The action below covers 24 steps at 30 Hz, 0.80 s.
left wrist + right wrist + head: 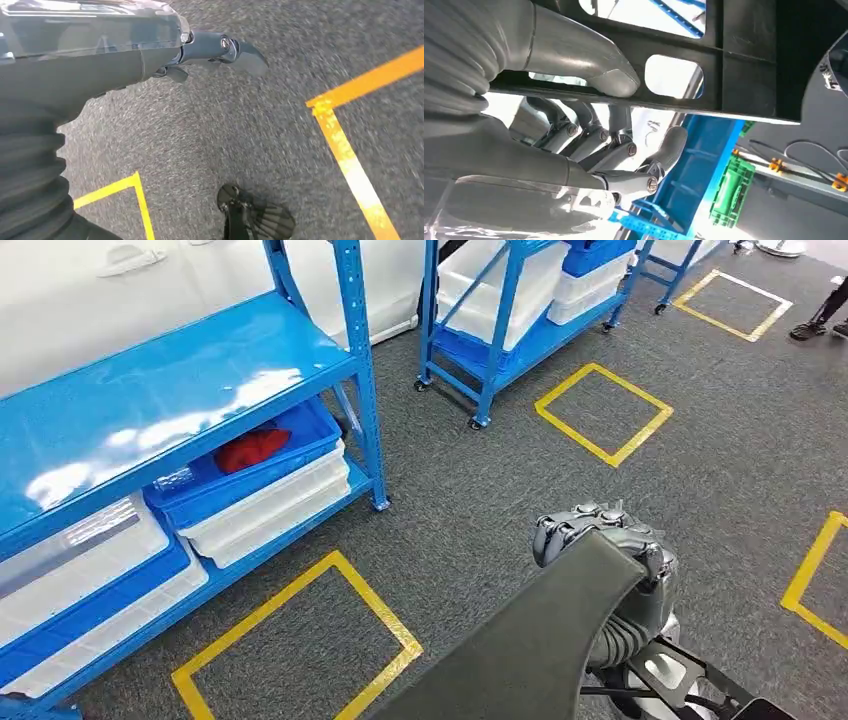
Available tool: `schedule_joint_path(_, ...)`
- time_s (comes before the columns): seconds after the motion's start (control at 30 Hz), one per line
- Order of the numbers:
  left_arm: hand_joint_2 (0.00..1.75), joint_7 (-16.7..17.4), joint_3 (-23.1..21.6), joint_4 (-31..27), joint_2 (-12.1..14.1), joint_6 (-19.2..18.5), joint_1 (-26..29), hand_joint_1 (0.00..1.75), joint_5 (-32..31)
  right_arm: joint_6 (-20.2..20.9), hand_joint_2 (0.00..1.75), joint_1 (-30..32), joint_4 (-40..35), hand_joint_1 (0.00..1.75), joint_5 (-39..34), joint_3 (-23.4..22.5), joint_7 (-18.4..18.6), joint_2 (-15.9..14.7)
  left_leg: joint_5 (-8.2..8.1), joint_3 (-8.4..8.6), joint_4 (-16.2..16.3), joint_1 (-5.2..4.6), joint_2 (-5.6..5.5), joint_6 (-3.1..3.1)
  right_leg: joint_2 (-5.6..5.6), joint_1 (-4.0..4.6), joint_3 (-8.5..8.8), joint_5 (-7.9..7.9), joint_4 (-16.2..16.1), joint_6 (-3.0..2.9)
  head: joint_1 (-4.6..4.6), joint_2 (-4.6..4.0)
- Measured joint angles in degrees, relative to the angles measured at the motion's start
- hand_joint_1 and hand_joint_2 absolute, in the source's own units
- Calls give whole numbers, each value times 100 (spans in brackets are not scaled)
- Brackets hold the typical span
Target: Take the parts from the cabinet and place them on the table.
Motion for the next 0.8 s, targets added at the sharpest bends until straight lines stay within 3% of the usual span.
schedule_joint_path(0.1,175,0,0,0,-4,0,-2,0,0,6,175,0,0,175,-5,0,2,-2,-4,4,1,0,9,-2,-21,2,61,42,-108,-4,0,0)
schedule_joint_path(0.13,175,0,0,0,-27,0,-10,0,0,52,175,-14,0,175,-48,0,0,-22,-22,31,5,-7,63,-26,-222,20,390,228,-665,-38,0,0)
schedule_joint_path(0.17,175,-2,0,0,-42,0,-9,0,0,103,175,-43,0,175,-86,4,0,-33,-49,42,18,-51,105,-65,-469,86,503,147,-904,-90,0,0)
schedule_joint_path(0.2,175,-13,0,0,-64,0,-11,0,2,140,175,-59,0,175,-120,11,0,-40,-64,41,27,-63,136,-88,-362,89,487,187,-902,-138,-2,0)
schedule_joint_path(0.23,175,-24,2,-2,-96,0,-55,0,9,192,175,-82,2,175,-184,13,0,-88,-98,96,11,-61,321,-177,-155,80,463,204,-933,-224,-2,0)
schedule_joint_path(0.27,175,-28,0,-2,-114,-4,-65,0,7,195,175,-86,2,175,-199,15,0,-92,-173,74,80,-31,90,-219,-113,52,482,229,-963,-259,-2,0)
schedule_joint_path(0.3,175,-35,0,-2,-138,-20,-61,0,0,195,175,-126,9,175,-212,15,0,-99,-346,-17,307,-2,-178,-228,-59,47,478,240,-968,-288,-2,0)
schedule_joint_path(0.37,175,-26,0,-2,-155,-26,-40,0,-28,195,175,-137,20,175,-232,15,0,-109,-838,-445,1243,8,-316,-245,61,49,463,244,-967,-316,-2,0)
schedule_joint_path(0.4,175,-17,0,-2,-160,-26,-29,0,-39,195,175,-136,33,175,-241,15,0,-140,-1001,-674,1710,7,-327,-258,136,53,456,244,-963,-317,-2,0)
schedule_joint_path(0.43,175,-2,0,-2,-164,-26,-15,0,-44,193,175,-134,50,175,-252,15,2,-175,-1007,-801,1940,8,-328,-260,214,53,456,245,-958,-316,-2,0)
schedule_joint_path(0.47,175,13,0,-2,-175,-26,-7,0,-46,193,175,-134,63,175,-269,15,0,-204,-869,-785,1858,9,-328,-257,291,49,462,245,-950,-314,-2,0)
schedule_joint_path(0.5,175,28,0,-2,-181,-26,-7,0,-52,193,175,-134,68,175,-289,15,2,-240,-608,-646,1503,14,-335,-249,372,43,470,240,-938,-306,-2,0)
schedule_joint_path(0.53,175,31,0,-2,-186,-26,-10,0,-52,193,175,-136,68,175,-295,15,0,-260,-295,-409,961,26,-372,-241,454,35,484,231,-923,-290,-2,0)
schedule_joint_path(0.57,175,31,0,-2,-186,-26,-10,0,-52,193,175,-136,68,175,-298,15,0,-278,-18,-170,414,52,-533,-235,523,30,497,214,-903,-264,-2,0)
schedule_joint_path(0.6,175,35,0,0,-190,-26,0,0,-52,193,175,-138,72,175,-302,15,2,-291,-73,-75,225,60,-791,-215,581,48,481,209,-882,-228,-2,0)
schedule_joint_path(0.67,175,37,0,0,-206,-22,-7,0,-55,193,175,-148,76,175,-304,15,0,-315,-73,-67,149,49,-733,-182,698,38,409,238,-855,-145,0,0)
schedule_joint_path(0.73,175,37,0,0,-212,-20,-54,0,-57,193,175,-139,79,175,-306,15,2,-358,-47,-60,147,28,-631,-103,814,13,388,275,-885,-59,-2,0)
schedule_joint_path(0.77,175,44,0,-2,-258,-20,-59,0,-61,182,175,-131,81,175,-304,9,0,-411,-6,-49,94,75,-534,-35,798,-6,346,202,-761,-35,-2,0)
schedule_joint_path(0.8,175,48,0,-2,-243,-20,-59,0,-81,160,175,-144,81,175,-306,2,0,-428,-4,-42,80,55,-483,-3,480,49,261,66,-540,-17,0,0)
